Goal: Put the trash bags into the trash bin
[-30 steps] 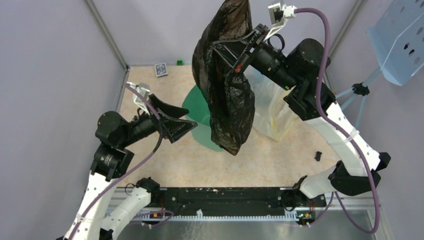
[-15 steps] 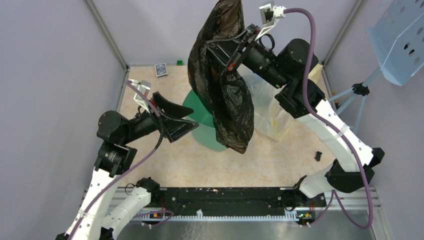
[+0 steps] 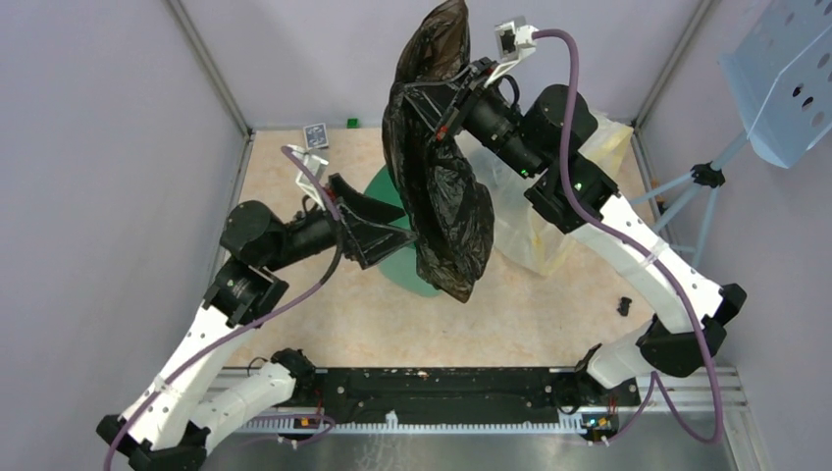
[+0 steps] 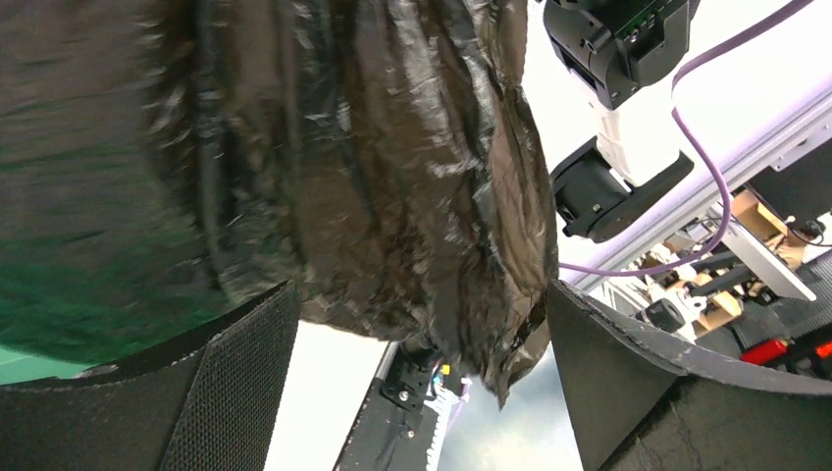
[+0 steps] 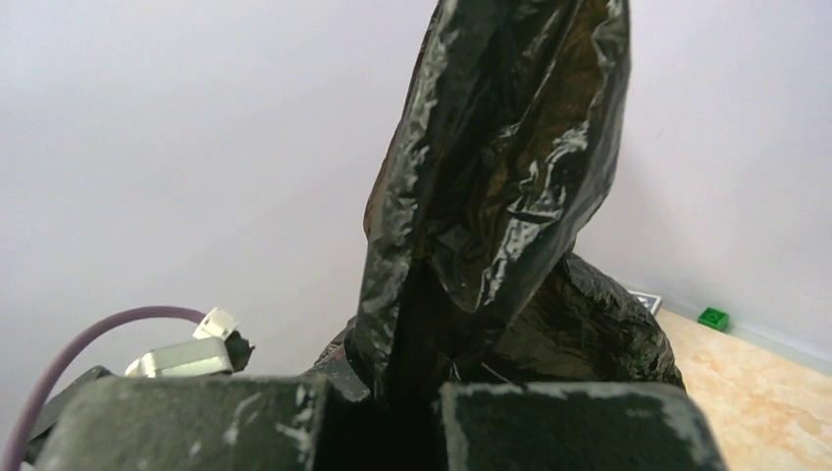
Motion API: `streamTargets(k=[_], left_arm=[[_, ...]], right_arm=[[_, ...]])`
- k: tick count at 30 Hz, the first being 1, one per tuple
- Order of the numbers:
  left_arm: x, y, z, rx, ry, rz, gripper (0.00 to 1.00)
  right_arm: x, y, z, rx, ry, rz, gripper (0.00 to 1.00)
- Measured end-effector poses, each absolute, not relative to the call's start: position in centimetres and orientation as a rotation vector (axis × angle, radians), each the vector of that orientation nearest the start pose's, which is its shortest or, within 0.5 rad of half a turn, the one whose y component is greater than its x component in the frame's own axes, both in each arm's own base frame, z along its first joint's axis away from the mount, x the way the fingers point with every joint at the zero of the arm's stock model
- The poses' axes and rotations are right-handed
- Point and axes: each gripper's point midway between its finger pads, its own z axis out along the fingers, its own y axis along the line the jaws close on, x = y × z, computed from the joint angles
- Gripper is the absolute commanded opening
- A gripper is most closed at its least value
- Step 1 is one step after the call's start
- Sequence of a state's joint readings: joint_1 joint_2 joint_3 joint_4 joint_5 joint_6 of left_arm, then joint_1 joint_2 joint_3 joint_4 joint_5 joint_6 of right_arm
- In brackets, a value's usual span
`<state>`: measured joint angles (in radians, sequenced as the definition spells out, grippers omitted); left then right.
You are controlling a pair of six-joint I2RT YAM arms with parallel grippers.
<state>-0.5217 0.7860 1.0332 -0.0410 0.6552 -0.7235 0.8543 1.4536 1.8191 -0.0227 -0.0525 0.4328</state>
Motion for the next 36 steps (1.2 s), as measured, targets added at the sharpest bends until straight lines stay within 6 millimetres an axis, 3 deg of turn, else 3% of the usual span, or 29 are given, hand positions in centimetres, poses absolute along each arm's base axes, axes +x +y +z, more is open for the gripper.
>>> streamTargets(k=[4,6,8,12,16,20,24,33,36], left_arm=[[15.0,-26.7,42.8,0.516,1.529,-1.463,0.99],[14.9,-27.8,42.4,0.536,1.540,-1.459,0.92],[14.9,-28.5,41.9,0.543,1.559,-1.442,0.78],[15.8,-28.7,40.8,0.515,1.621,-1.374,0.29],[17.0,-27.9,40.2,0.458,1.688,-1.278,0.00],[17.3,-26.1,39.8,0.398,1.750,-1.181,0.00],[17.0,-24.3,41.2,0.355,1.761,-1.124,0.00],[15.7,-20.1,49.9,0.289,1.603,-1.054,0.00],[15.6,-19.4,51.3,0.272,1.565,-1.041,0.00]], right_arm=[[27.8,35.0,56.2,-0.309,1.281,1.107,0.00],[28.1,34.9,55.9,-0.300,1.288,1.087,0.00],[28.4,34.9,55.8,-0.293,1.291,1.071,0.00],[28.8,34.9,55.4,-0.291,1.298,1.046,0.00],[29.2,34.6,55.3,-0.293,1.296,1.014,0.00],[29.5,34.4,54.8,-0.298,1.305,0.972,0.00],[29.8,34.3,54.5,-0.305,1.313,0.946,0.00],[30.1,34.2,53.0,-0.323,1.367,0.907,0.00],[30.3,34.3,51.8,-0.336,1.414,0.884,0.00]])
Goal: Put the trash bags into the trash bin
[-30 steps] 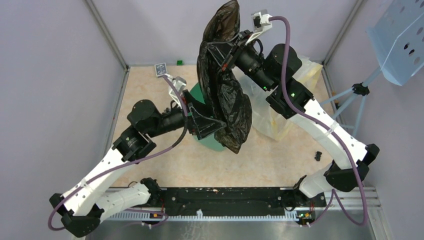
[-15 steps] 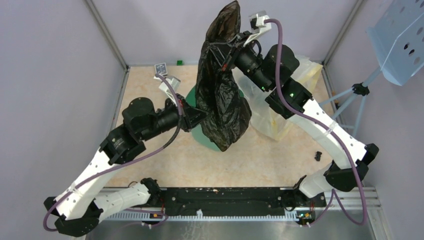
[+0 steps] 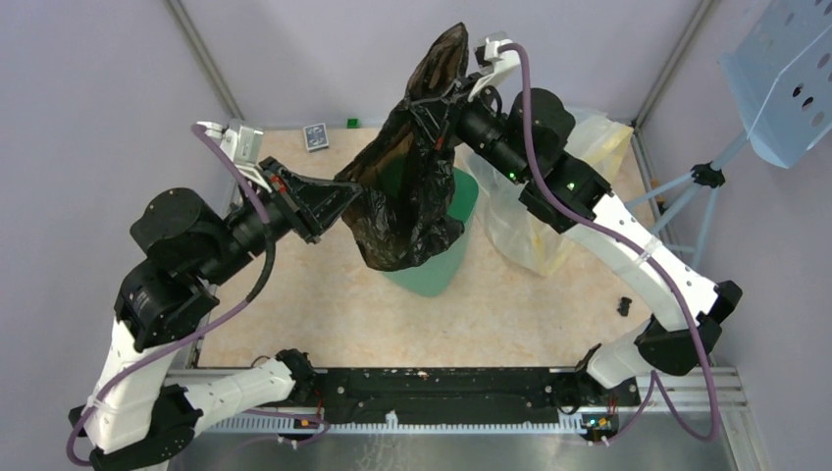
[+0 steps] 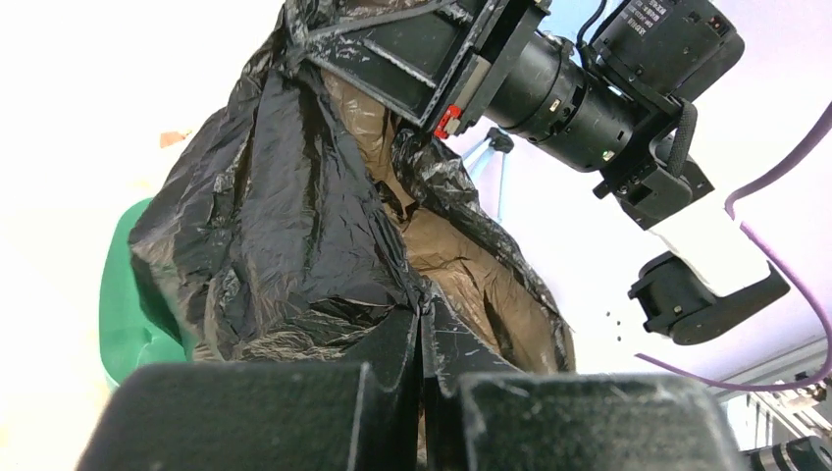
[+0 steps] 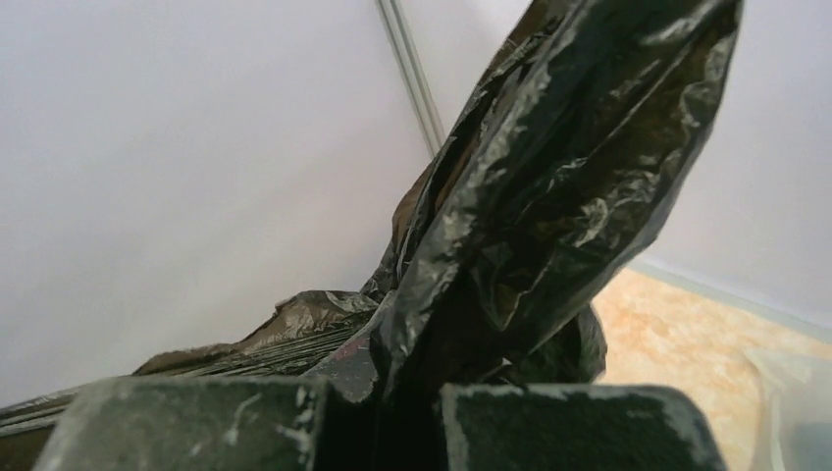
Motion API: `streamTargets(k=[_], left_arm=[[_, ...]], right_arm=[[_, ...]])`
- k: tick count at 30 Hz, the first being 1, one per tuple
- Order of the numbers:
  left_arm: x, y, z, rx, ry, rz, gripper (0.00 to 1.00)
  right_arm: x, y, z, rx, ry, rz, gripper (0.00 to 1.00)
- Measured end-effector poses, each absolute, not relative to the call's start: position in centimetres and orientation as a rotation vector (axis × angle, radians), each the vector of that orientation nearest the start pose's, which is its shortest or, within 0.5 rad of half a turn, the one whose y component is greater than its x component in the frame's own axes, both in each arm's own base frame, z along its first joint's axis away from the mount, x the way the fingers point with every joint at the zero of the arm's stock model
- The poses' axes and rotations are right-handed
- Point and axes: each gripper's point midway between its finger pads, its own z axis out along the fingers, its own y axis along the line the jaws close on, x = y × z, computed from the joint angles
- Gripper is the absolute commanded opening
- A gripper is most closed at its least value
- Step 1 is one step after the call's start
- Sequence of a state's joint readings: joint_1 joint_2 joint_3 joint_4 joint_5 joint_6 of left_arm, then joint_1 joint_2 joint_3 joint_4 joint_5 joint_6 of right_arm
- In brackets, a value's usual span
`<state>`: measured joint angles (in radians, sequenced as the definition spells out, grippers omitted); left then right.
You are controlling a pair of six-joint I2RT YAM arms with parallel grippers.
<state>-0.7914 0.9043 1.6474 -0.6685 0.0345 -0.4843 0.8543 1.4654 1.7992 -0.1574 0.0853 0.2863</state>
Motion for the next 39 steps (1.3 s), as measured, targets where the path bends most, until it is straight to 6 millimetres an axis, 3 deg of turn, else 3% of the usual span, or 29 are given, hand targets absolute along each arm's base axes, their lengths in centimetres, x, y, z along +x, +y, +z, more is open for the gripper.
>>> streamTargets(k=[12,17,21,24,27,31,34,39], left_arm=[[18.9,-20.2,48.1,0.245,1.685,-0.895,0.00],[20.8,-20.3,46.5,0.228,1.725,-0.797,0.00],[22.5,-20.5,44.0,0.216,1.786,-0.711,0.00],[24.2,-20.5,41.9,0.207,1.839,-0.652,0.00],[26.0,-19.8,40.1,0.181,1.891,-0.624,0.00],[27.5,-18.8,38.8,0.157,1.928,-0.635,0.00],[27.1,-19.3,38.9,0.186,1.924,-0.685,0.00],[25.8,-20.3,39.5,0.239,1.900,-0.775,0.00]], right_arm=[[30.6,34.3,43.7,-0.446,1.671,0.754,0.00],[31.7,35.1,38.2,-0.492,1.793,0.691,0.00],[33.7,35.1,34.5,-0.503,1.876,0.664,0.26],[35.1,34.5,32.8,-0.501,1.925,0.641,0.49],[35.8,34.0,33.2,-0.503,1.946,0.622,0.64],[35.4,33.6,36.6,-0.513,1.895,0.627,0.78],[34.5,32.6,38.5,-0.512,1.877,0.615,0.82],[32.9,30.8,39.0,-0.522,1.913,0.556,0.83]])
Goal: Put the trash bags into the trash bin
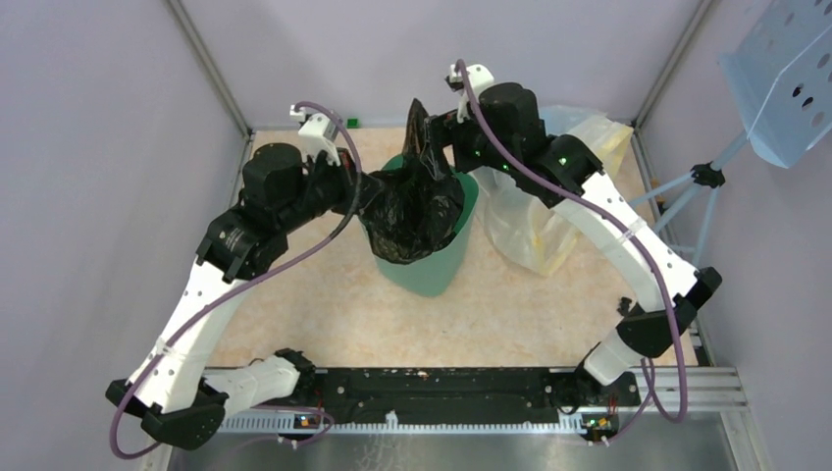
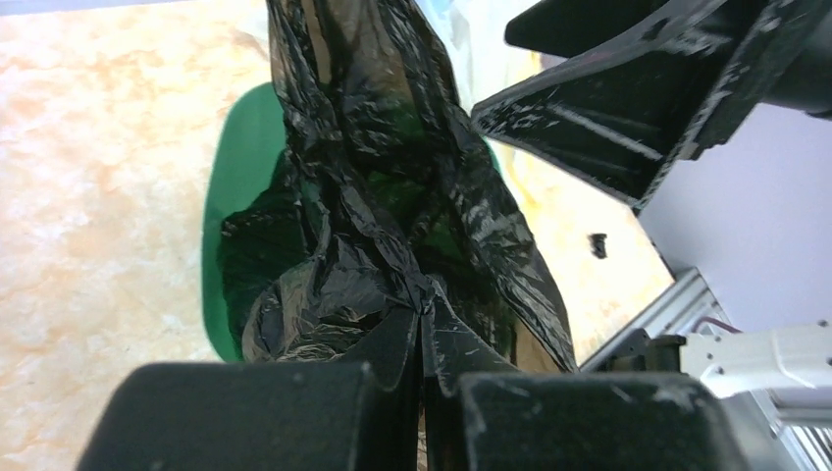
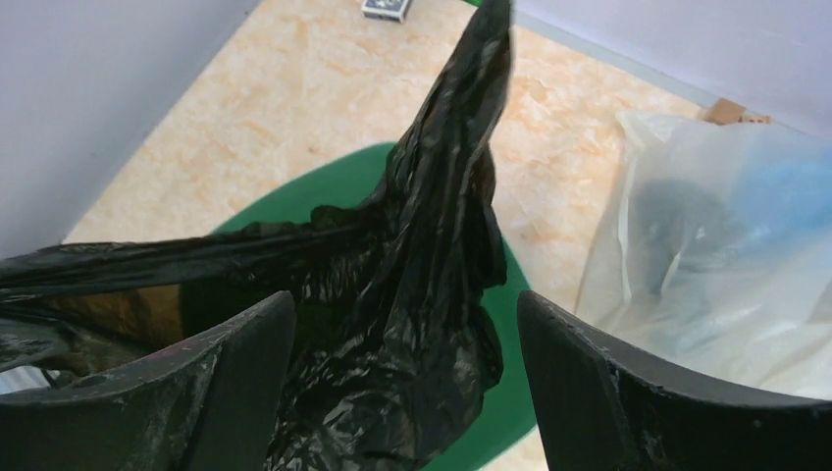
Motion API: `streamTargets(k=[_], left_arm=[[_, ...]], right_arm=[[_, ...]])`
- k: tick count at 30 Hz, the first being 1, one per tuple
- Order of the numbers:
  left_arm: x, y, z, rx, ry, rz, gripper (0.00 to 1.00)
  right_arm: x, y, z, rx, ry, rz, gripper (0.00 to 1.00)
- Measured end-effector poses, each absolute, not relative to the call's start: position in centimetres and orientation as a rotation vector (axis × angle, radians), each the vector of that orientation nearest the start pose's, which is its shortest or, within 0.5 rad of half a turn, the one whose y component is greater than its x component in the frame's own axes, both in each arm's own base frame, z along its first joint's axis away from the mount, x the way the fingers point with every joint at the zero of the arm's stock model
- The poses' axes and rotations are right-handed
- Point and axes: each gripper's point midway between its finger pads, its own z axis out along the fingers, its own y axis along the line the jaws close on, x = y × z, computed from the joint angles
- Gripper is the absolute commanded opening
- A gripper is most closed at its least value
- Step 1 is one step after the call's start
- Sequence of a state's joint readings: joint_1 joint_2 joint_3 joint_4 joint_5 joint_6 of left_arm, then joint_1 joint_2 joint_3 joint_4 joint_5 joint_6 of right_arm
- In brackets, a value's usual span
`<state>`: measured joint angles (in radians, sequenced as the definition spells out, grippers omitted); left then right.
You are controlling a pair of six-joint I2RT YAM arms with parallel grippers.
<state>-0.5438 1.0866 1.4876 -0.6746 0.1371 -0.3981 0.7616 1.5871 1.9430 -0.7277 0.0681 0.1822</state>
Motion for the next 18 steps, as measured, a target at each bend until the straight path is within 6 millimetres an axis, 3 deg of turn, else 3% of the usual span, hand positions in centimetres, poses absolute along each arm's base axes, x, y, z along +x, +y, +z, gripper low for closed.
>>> streamTargets(k=[7,13,18], left_arm=[[22.7,-20.4,40.6,0.265,1.845,-0.903,0.00],[21.6,-20.9,41.1,0.279,1.819,-0.979,0.00],[21.5,-21.4,40.4,0.284,1.841,-1.006,0.00]], right_arm=[[28.9,31.1,37.4,-0.608,2.002,0.415,0.73],[28.7,30.2,36.3,-0.554,2.058,0.286,0.75],[27.4,31.9,35.0,-0.601,2.081,0.237,0.76]])
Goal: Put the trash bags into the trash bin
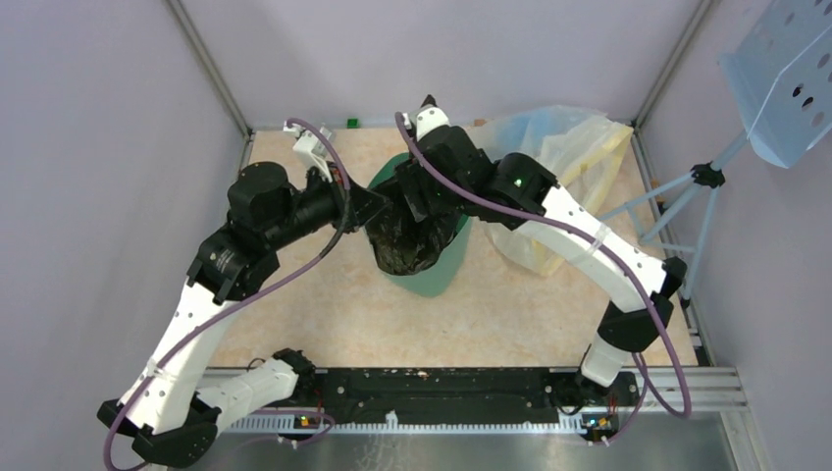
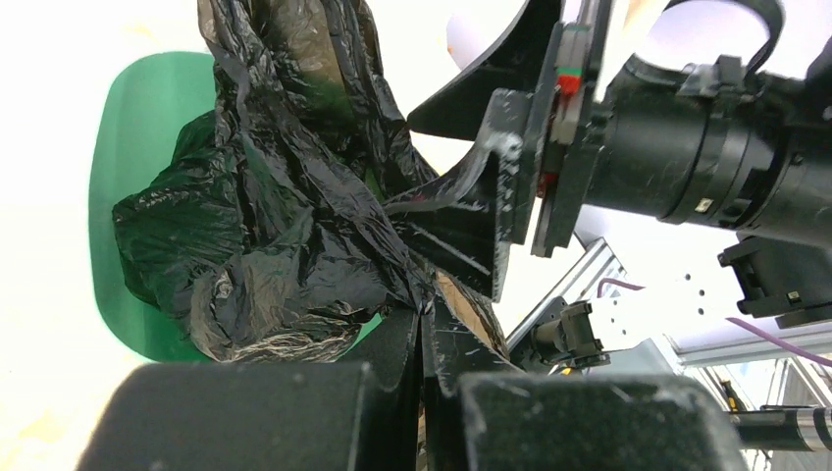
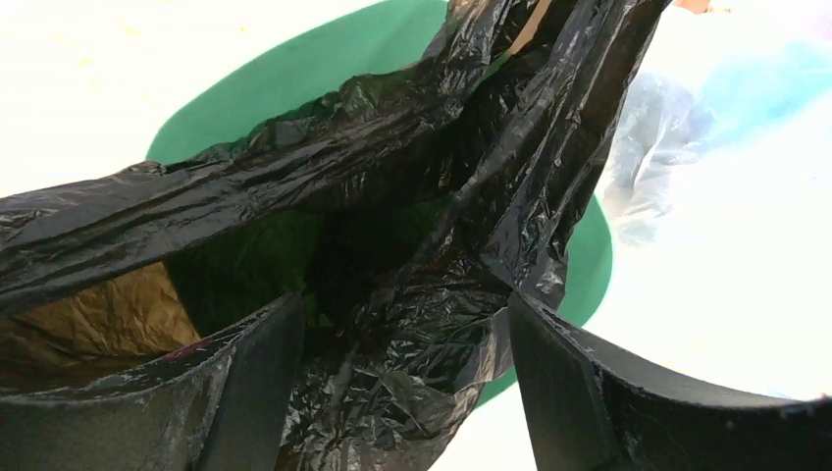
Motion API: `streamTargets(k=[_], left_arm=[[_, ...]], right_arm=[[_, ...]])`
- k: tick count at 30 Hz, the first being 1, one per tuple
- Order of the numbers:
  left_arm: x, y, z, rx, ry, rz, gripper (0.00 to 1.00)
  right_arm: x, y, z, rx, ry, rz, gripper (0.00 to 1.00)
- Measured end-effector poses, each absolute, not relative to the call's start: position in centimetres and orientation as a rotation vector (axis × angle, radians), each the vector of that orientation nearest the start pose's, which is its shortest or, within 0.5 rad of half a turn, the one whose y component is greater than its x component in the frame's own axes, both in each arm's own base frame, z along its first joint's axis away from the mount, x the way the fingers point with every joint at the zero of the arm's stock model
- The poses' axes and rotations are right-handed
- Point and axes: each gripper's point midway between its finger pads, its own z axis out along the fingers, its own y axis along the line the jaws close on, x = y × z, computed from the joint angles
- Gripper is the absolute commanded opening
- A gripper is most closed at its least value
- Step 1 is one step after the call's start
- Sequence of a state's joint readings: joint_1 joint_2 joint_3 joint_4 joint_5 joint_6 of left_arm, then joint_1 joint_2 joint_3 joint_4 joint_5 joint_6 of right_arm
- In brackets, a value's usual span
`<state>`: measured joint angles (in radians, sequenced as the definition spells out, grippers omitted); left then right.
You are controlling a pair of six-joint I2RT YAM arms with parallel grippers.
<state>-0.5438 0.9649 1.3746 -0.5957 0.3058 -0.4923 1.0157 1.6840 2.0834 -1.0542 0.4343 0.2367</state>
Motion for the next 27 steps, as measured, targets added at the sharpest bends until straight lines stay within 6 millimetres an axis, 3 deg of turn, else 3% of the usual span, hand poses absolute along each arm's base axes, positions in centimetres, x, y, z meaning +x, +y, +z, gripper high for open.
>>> streamTargets(k=[2,4,12,15,20,27], left_arm=[[21.6,-21.5,40.2,0.281,1.844,-1.008,0.00],[21.6,-21.4,40.2,0.280,1.846,-1.007,0.00],[22.6,-20.4,39.3,0.213,1.877,-0.925,0.00],[22.9,-19.6,38.4,0.176,1.910,-0.869,0.00],[22.9,-18.5,37.4,0.134,1.939,-0.811,0.00],[20.9,-16.6,34.6,0.094,1.976,-0.773,0.00]], right_arm=[[27.3,32.1,34.4,-0.612,2.093,0.209,0.74],[27.4,31.8,33.7,-0.620,2.111,0.176,0.67],[27.4,30.6,33.0,-0.603,2.137,0.107,0.19],[26.6,29.2,32.3,-0.608,2.148,0.091,0.00],[24.4,26.4,32.2,-0.597,2.154,0.134,0.00],[21.4,23.7,31.6,-0.553,2.134,0.279,0.00]])
